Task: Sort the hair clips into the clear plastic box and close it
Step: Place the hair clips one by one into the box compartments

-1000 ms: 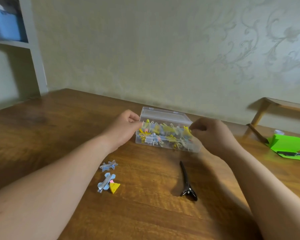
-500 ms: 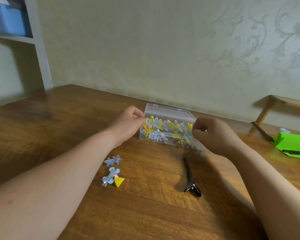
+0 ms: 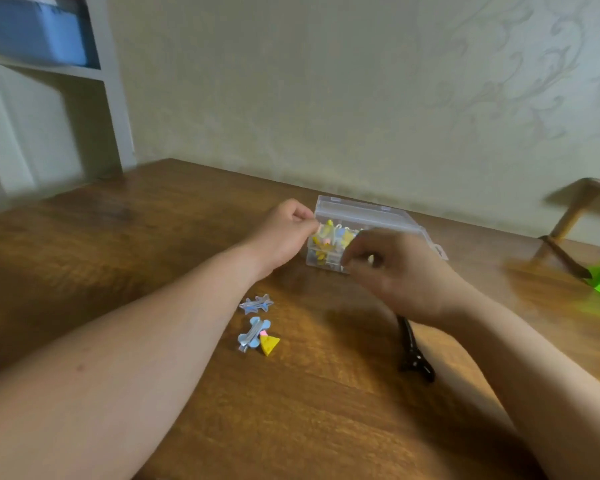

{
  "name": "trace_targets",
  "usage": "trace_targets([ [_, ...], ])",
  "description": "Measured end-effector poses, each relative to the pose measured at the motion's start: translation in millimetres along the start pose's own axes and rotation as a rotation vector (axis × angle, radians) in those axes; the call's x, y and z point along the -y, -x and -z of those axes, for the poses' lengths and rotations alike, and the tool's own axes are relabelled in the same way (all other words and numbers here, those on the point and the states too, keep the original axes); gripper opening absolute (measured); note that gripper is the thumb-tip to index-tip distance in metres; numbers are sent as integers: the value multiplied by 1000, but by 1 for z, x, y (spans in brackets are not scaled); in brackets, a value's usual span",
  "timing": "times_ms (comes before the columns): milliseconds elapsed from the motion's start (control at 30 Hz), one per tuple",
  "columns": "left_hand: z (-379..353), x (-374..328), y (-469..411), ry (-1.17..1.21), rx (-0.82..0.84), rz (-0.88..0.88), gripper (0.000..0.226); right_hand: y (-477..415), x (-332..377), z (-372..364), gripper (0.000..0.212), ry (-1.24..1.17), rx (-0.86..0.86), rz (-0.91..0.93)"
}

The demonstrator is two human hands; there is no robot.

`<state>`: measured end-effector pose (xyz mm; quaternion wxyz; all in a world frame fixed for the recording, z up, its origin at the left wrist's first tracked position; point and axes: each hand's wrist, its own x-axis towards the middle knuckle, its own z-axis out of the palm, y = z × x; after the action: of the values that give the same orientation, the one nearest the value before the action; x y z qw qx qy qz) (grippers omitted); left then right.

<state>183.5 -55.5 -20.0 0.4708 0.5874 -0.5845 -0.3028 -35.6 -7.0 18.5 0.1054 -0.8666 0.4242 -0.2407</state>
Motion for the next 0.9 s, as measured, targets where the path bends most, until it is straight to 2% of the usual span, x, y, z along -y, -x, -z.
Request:
trace_targets([
  [67, 0, -1, -1, 13, -13, 19, 10, 6, 24, -8, 6, -81, 167, 60],
  [200, 1, -2, 0, 12, -5, 14, 12, 17, 60, -16, 29, -137, 400, 92],
  [267, 0, -2, 0, 23, -6, 7, 11, 21, 72, -24, 36, -81, 414, 99],
  [367, -1, 2, -3, 18, -6, 2, 11, 21, 78, -31, 29, -8, 393, 135],
  [500, -1, 5, -5, 20, -7, -2, 11, 20, 70, -22, 22, -104, 469, 96],
  [600, -2, 5, -8, 5, -16, 3, 4, 14, 53, -11, 18, -185, 357, 66],
  [700, -3, 7, -9, 35, -22, -1, 6, -2, 15, 2, 13, -167, 30, -29],
  [767, -2, 7, -8, 13, -12, -3, 12, -11, -14, 15, 10, -50, -138, -142],
  [833, -1, 7, -7, 12, 7, -4, 15, -13, -39, 24, 7, 56, -163, -241],
  [900, -1, 8, -7, 20, 19, -10, 15, -12, -55, 25, 10, 83, -108, -289],
])
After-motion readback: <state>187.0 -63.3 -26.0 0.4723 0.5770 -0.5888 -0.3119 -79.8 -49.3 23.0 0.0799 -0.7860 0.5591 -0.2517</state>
